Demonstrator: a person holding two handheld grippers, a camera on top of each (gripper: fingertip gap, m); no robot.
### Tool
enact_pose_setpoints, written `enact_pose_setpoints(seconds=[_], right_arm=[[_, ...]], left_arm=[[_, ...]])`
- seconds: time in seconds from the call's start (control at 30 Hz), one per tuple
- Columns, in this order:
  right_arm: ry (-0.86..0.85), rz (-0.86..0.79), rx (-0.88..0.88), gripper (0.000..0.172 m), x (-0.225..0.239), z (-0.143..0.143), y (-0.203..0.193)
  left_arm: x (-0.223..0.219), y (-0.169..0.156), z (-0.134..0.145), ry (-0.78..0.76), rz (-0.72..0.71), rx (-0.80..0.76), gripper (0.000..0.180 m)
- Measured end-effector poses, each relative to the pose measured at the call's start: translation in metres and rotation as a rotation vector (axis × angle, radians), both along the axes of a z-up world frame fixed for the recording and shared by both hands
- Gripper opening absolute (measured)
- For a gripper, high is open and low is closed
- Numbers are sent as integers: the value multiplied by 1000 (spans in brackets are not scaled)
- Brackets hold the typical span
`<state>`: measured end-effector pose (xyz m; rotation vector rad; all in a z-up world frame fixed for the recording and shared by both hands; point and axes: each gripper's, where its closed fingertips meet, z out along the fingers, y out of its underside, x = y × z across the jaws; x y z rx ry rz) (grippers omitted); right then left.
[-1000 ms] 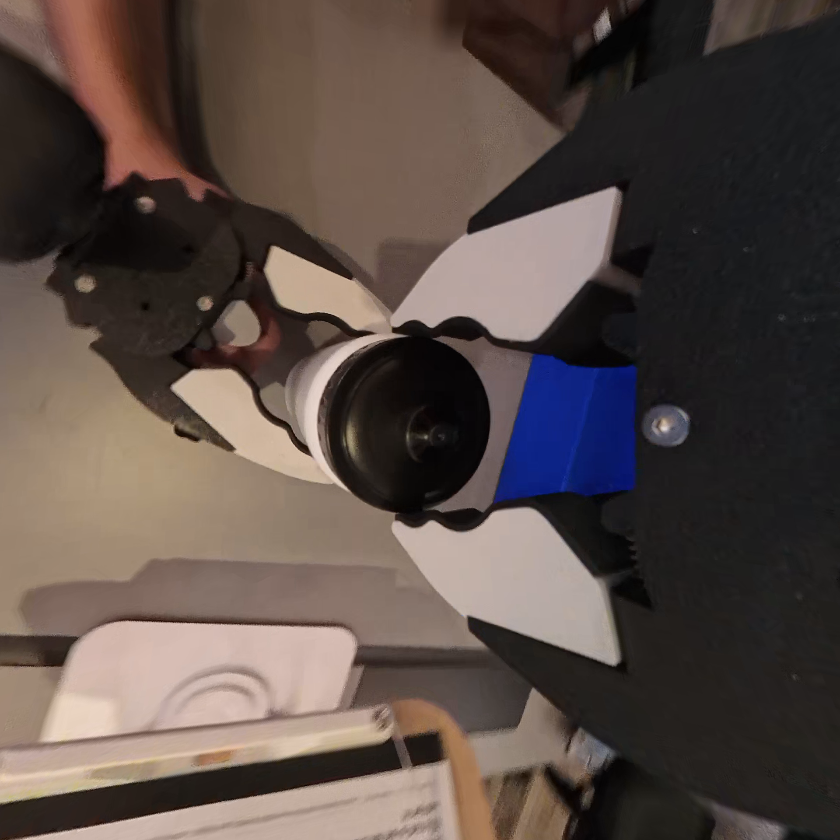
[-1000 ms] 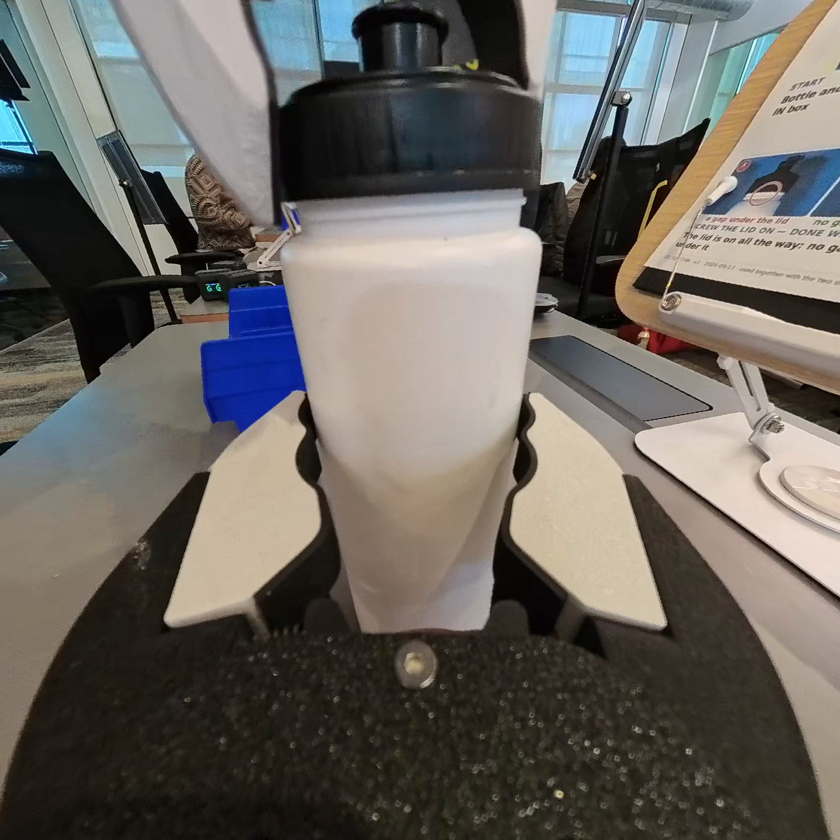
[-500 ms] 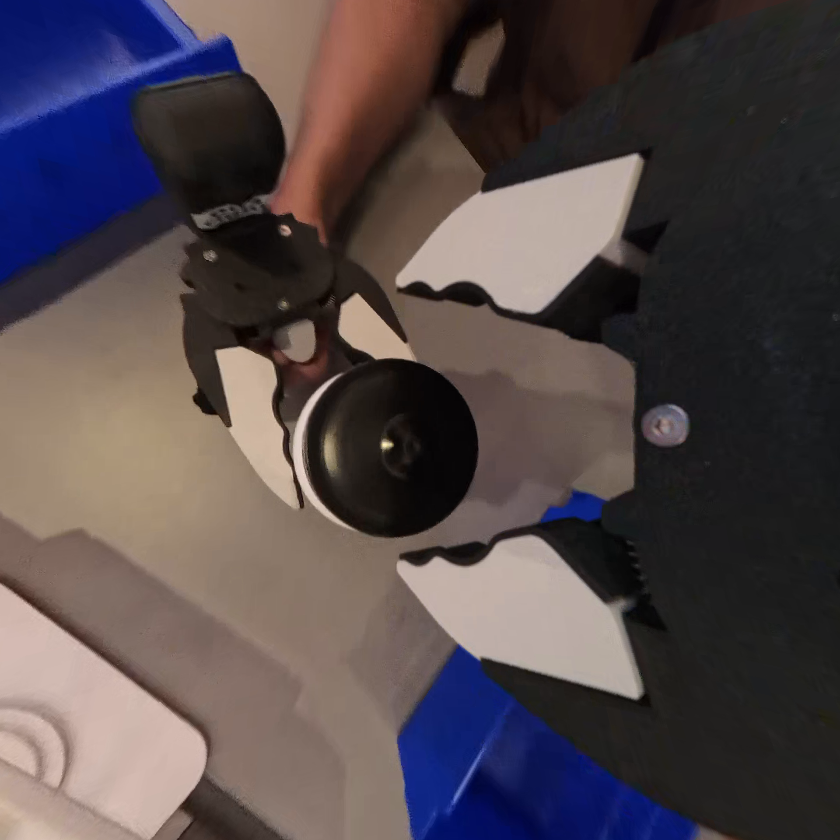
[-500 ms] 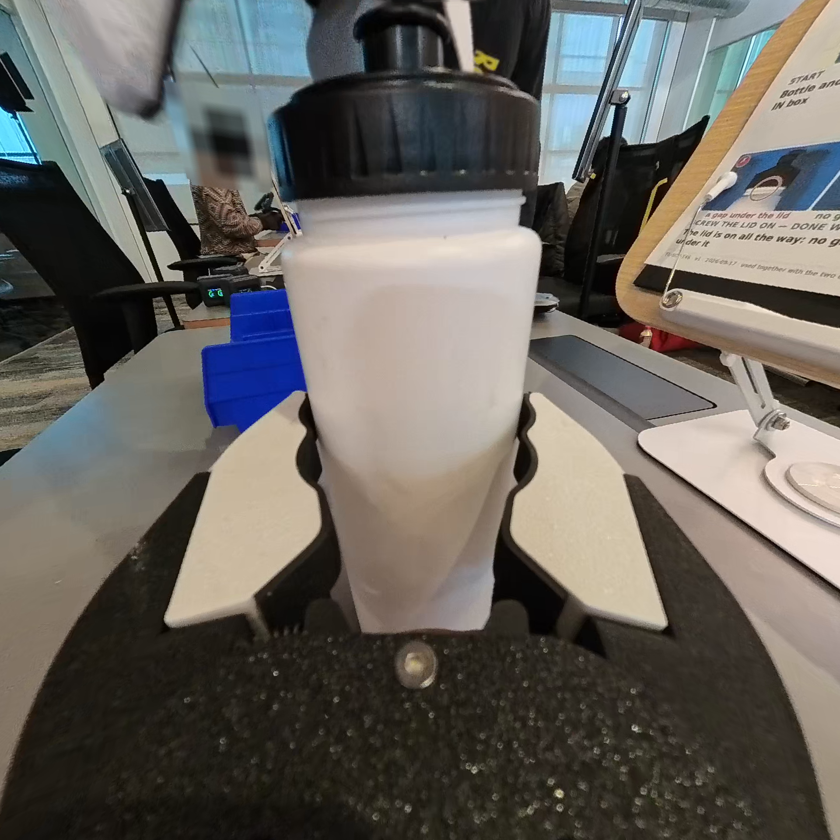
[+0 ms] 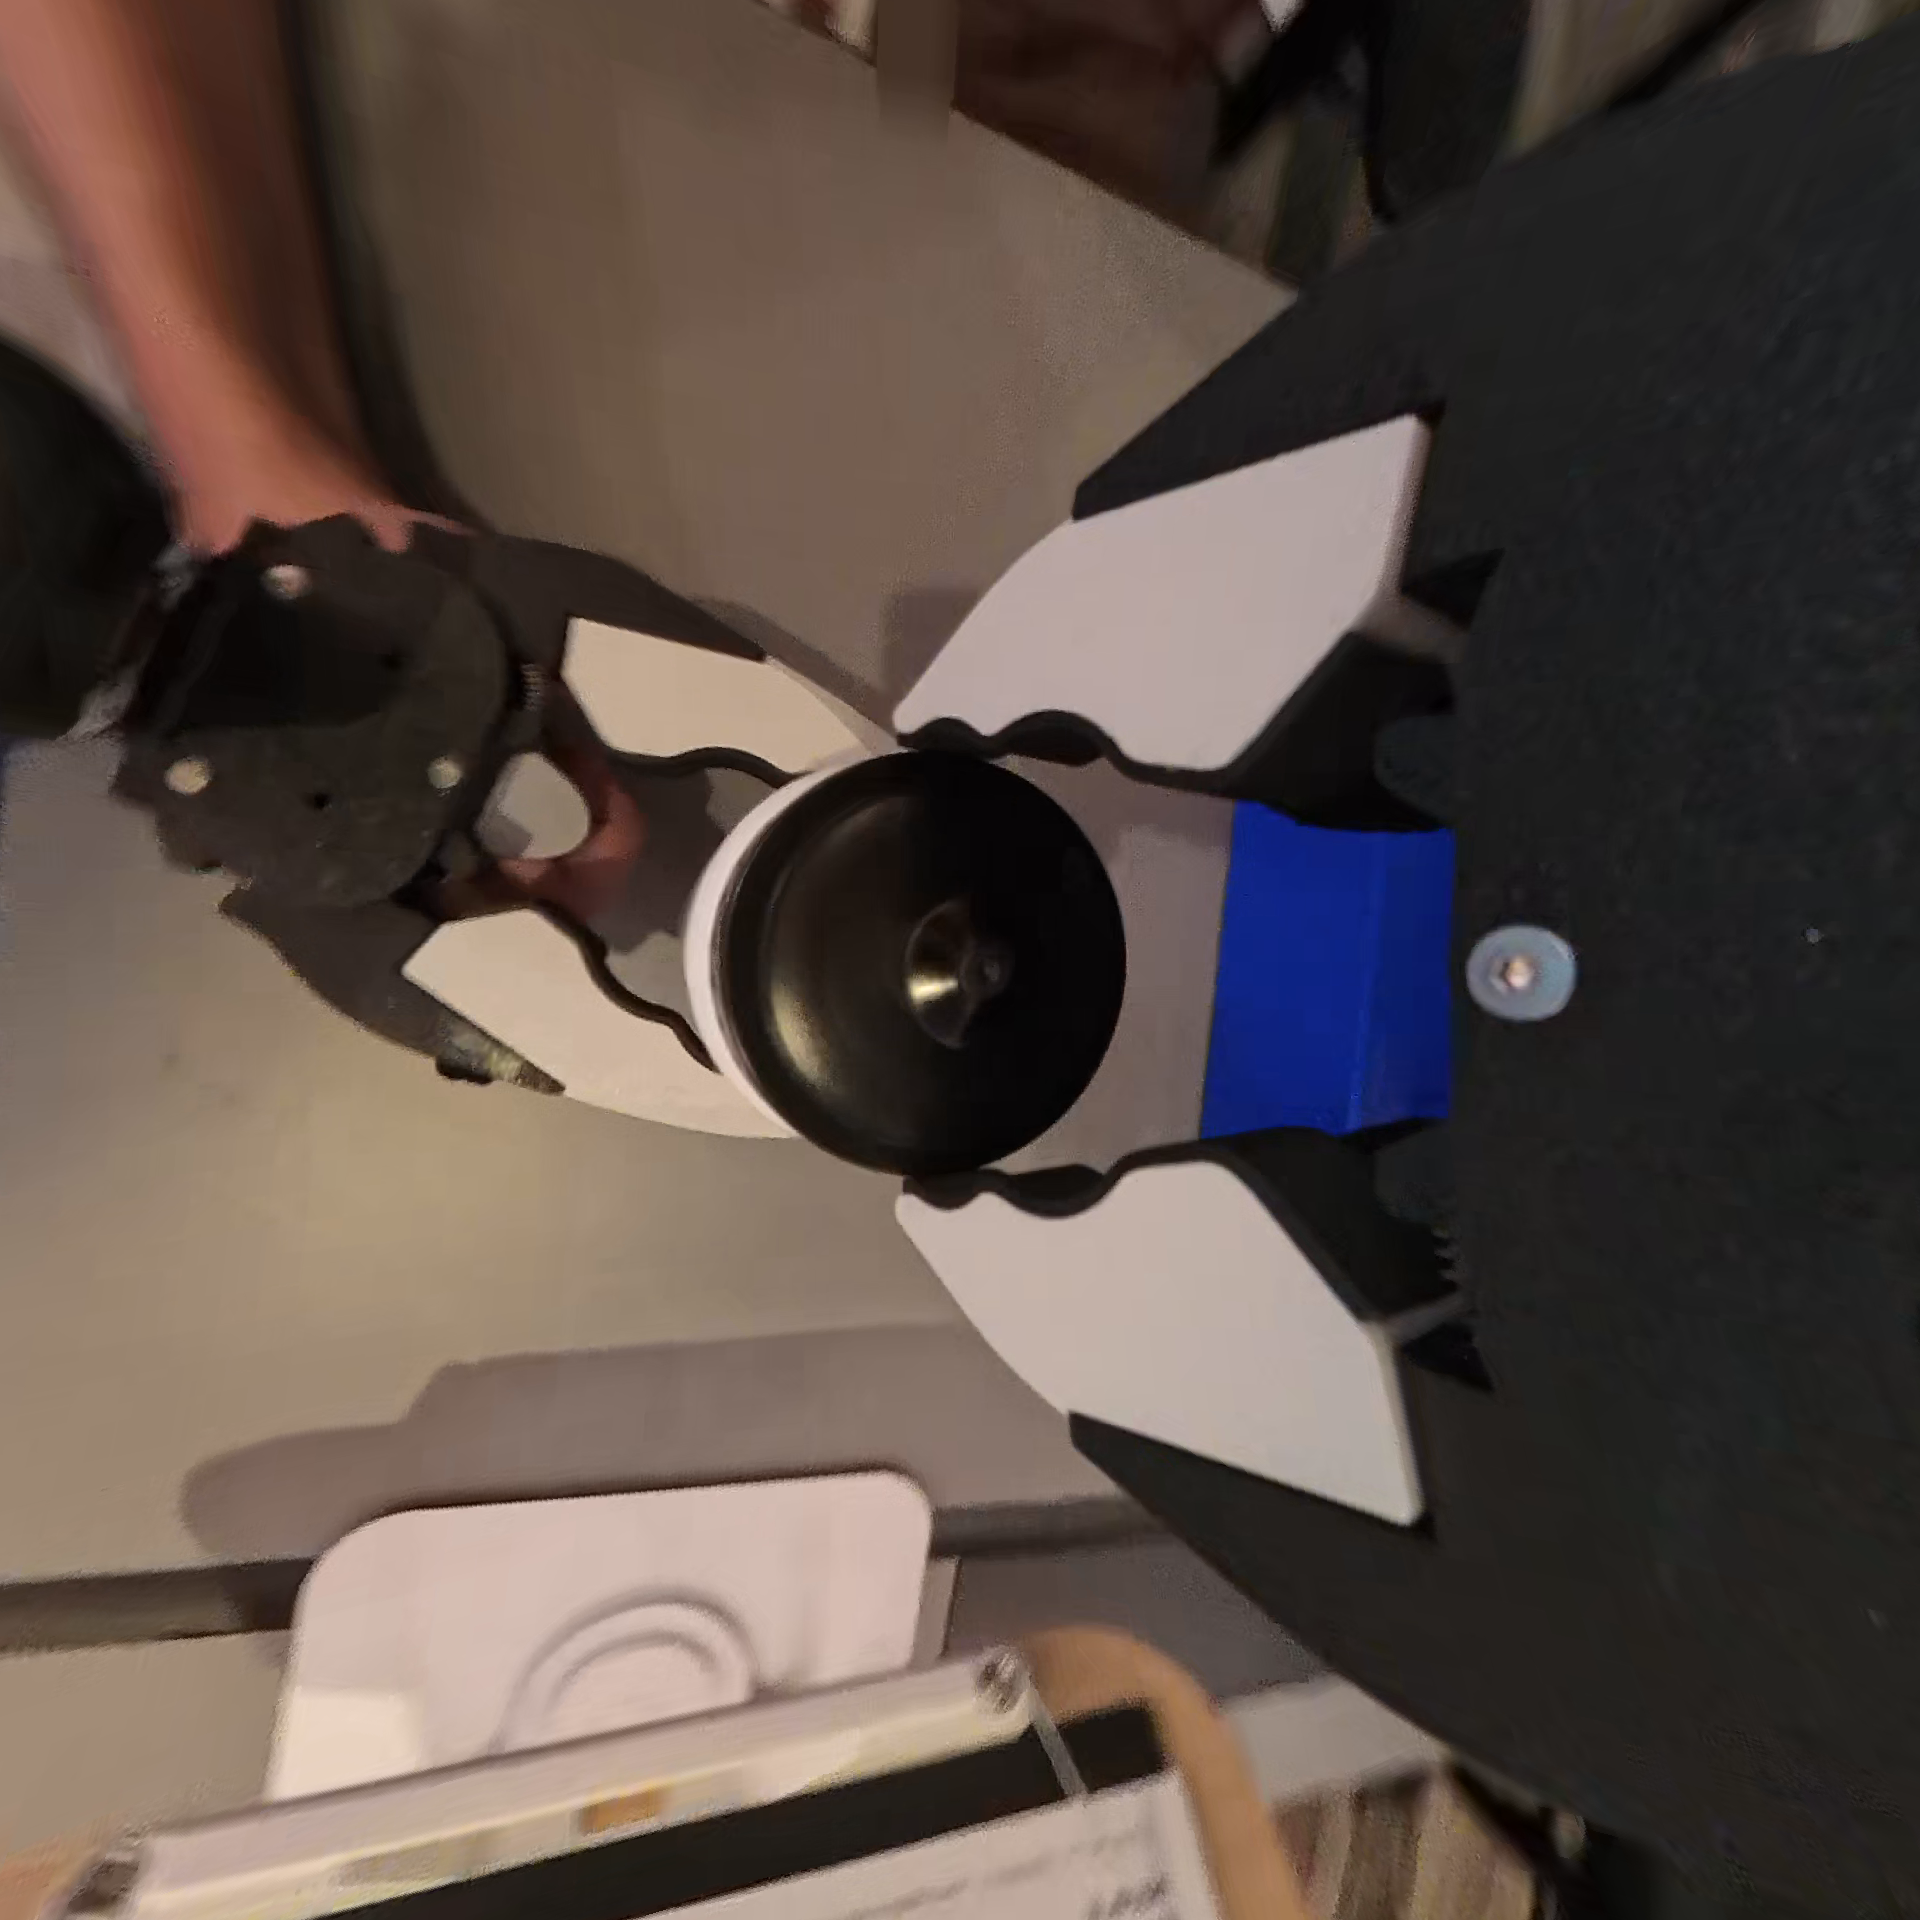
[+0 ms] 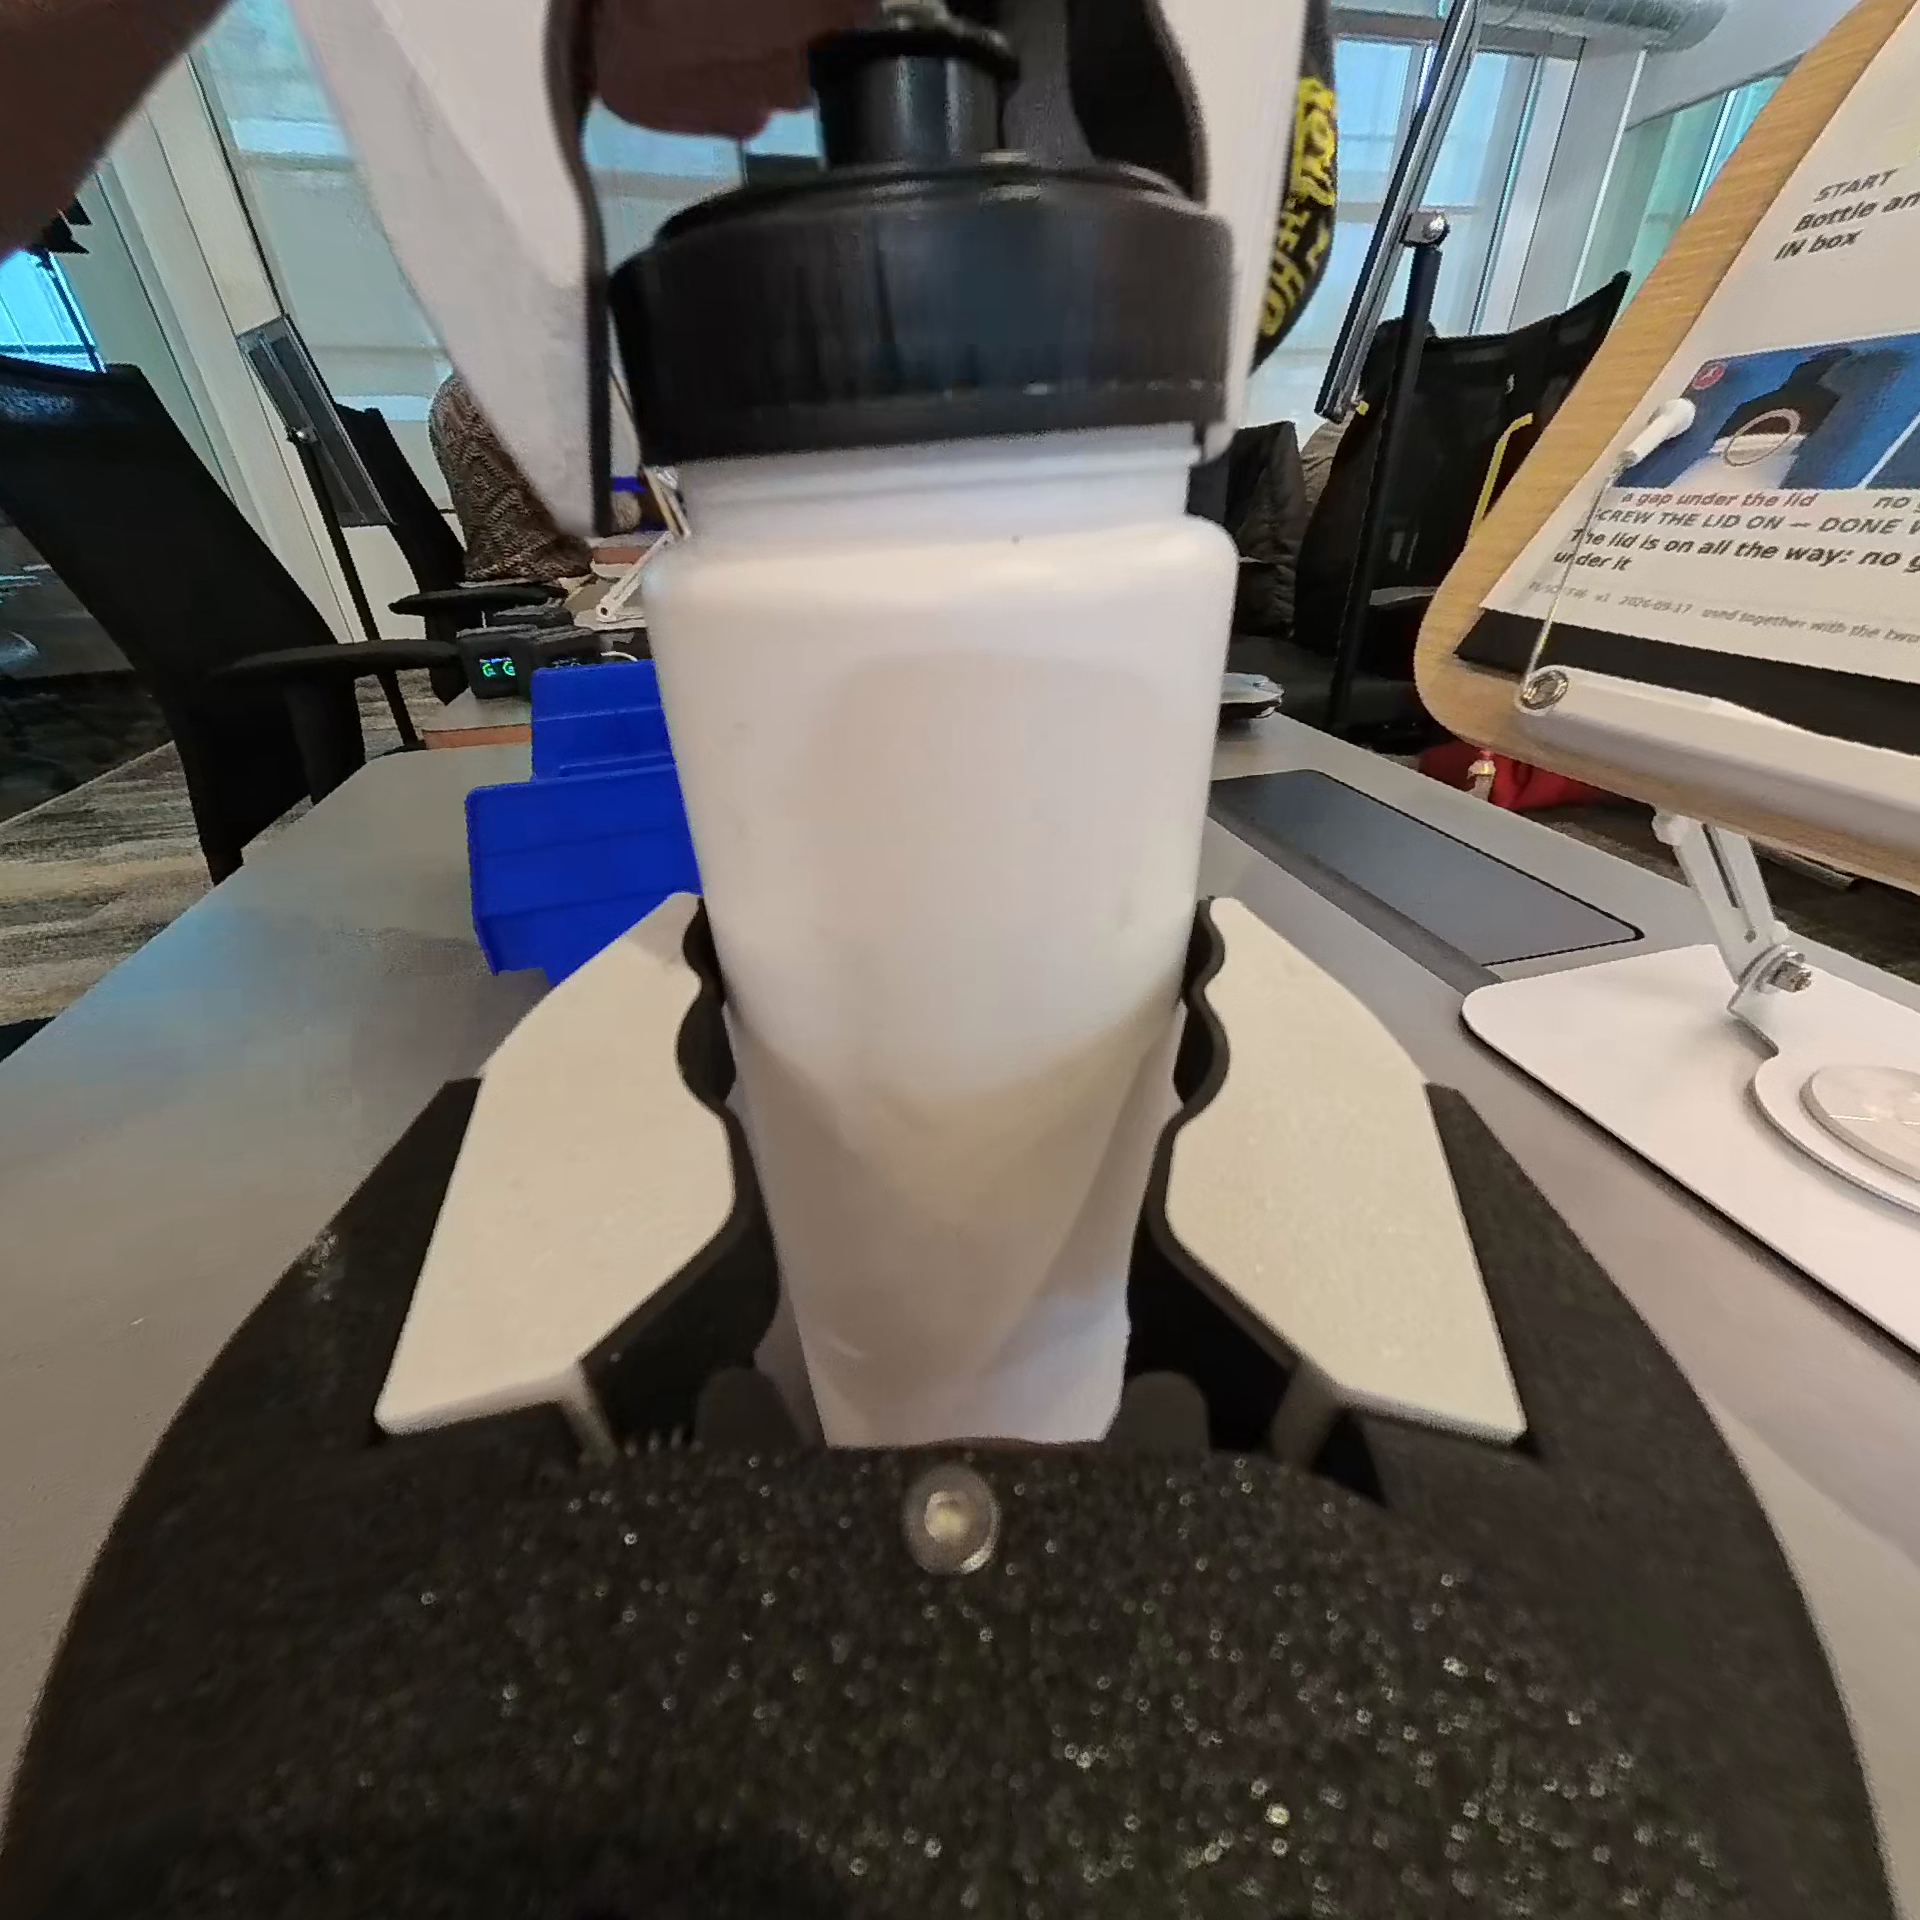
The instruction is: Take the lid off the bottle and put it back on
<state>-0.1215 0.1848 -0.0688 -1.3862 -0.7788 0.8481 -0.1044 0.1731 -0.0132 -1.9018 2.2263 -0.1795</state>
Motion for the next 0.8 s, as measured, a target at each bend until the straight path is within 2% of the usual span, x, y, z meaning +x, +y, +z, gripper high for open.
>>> enact_pose_setpoints(seconds=[0.07, 0.17, 0.23, 0.37, 0.43, 0.5, 0.6, 0.63, 0.67, 0.7, 0.8], right_arm=[[0, -2, -4, 84, 0, 0, 0], [4, 0, -7, 84, 0, 0, 0], [2, 0, -6, 84, 0, 0, 0], [-1, -3, -5, 84, -1, 0, 0], [0, -2, -7, 84, -1, 0, 0], [1, -2, -7, 84, -1, 0, 0], [2, -2, -9, 84, -1, 0, 0], [3, -2, -10, 84, -1, 0, 0], [4, -2, -10, 84, -1, 0, 0], [5, -3, -13, 84, -1, 0, 1], [1, -1, -10, 84, -2, 0, 0]], left_arm=[[-2, 2, -2, 57, -93, 49, 76], [-3, 2, 2, 121, -60, 83, 76], [-2, 1, 6, 133, 34, 87, 94], [1, -4, 11, 113, 333, 60, 95], [4, -12, 8, 104, 525, -42, 96], [9, -14, 9, 73, 616, -89, 106], [10, 2, 11, 41, 702, -22, 101], [10, 3, 11, 37, 711, -31, 94], [10, 5, 12, 35, 712, -30, 74], [10, 5, 12, 32, 707, -39, 68], [8, 4, 12, 59, 611, -51, 67]])
